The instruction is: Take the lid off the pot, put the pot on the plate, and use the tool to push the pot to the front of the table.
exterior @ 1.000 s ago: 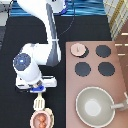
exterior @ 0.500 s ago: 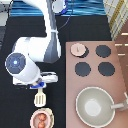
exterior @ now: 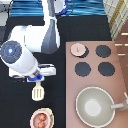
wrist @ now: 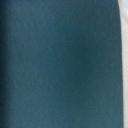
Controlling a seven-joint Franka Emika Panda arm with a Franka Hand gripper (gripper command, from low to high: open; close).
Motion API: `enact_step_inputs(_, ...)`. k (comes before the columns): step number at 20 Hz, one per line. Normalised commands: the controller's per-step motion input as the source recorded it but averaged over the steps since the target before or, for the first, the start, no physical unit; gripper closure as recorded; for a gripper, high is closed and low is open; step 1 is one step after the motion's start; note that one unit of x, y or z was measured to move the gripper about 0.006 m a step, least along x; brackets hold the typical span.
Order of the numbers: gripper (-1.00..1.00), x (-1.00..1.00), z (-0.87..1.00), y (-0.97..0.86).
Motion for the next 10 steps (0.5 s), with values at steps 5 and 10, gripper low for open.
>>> enact_step_inputs(5,1.0,-1.0,-0.82,0.05)
enact_step_inputs(10,1.0,-1.0,-0.99,0.4)
